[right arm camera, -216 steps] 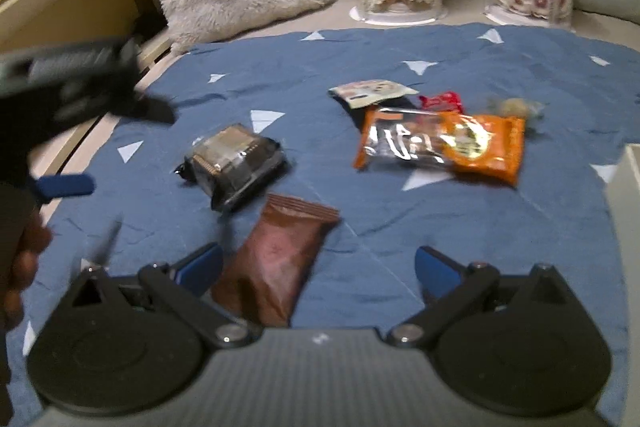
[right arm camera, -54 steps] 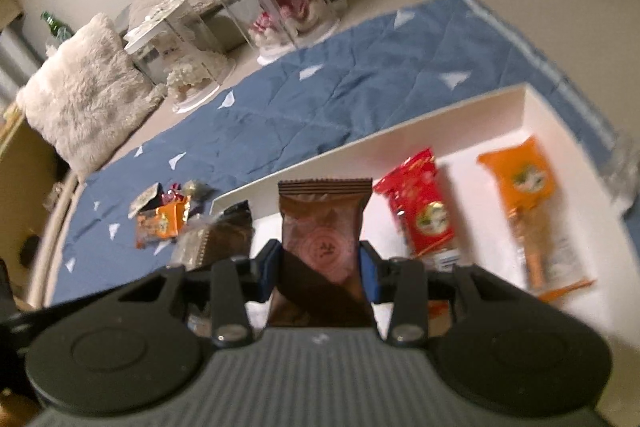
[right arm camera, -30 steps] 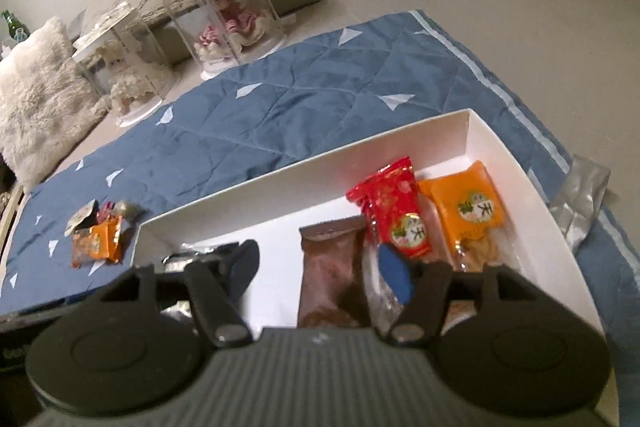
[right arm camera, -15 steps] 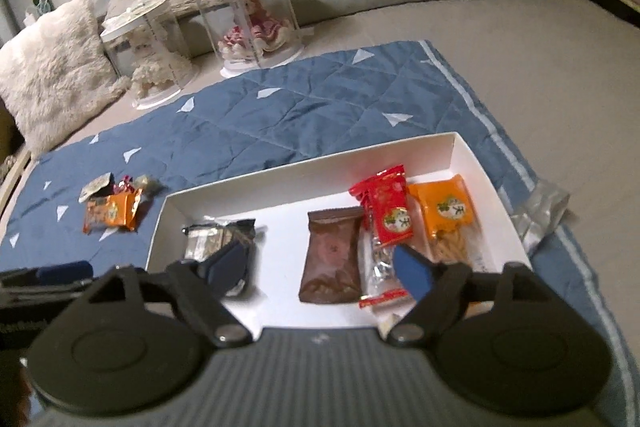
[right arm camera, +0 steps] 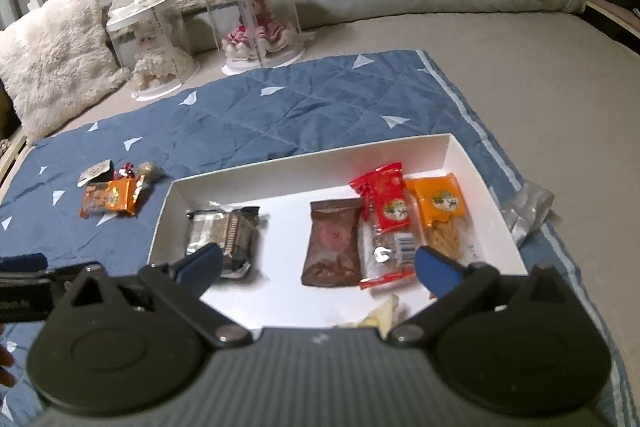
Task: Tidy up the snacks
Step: 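Move both tools back over the remaining snacks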
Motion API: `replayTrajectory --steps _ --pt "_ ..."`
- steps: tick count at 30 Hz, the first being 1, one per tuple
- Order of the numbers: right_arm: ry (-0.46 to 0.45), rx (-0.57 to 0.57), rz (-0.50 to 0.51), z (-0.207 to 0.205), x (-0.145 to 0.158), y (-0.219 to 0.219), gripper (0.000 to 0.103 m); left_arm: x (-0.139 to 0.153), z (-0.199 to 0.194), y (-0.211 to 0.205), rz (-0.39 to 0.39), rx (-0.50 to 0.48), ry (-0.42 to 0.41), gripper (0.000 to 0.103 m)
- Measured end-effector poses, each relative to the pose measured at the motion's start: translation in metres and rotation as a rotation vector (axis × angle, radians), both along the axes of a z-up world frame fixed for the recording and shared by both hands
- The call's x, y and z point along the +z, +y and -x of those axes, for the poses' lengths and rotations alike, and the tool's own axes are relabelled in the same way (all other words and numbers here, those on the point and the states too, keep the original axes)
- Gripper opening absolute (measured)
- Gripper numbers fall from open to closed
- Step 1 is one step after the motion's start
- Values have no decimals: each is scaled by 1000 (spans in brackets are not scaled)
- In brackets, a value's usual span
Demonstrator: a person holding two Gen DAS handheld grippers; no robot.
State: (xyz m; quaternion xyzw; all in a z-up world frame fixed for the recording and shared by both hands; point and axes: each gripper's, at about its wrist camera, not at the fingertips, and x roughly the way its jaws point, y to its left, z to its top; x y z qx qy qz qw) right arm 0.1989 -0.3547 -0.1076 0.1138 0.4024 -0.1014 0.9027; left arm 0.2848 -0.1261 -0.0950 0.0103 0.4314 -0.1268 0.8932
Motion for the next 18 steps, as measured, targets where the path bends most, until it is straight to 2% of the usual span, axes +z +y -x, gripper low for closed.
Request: replayTrajectory --steps 9,18 --pt "-10 25 -8 -25 -7 21 103 -6 -15 65 -28 125 -5 103" --pt "-28 101 -24 -65 -17 63 103 -18 -33 129 -9 259 -24 103"
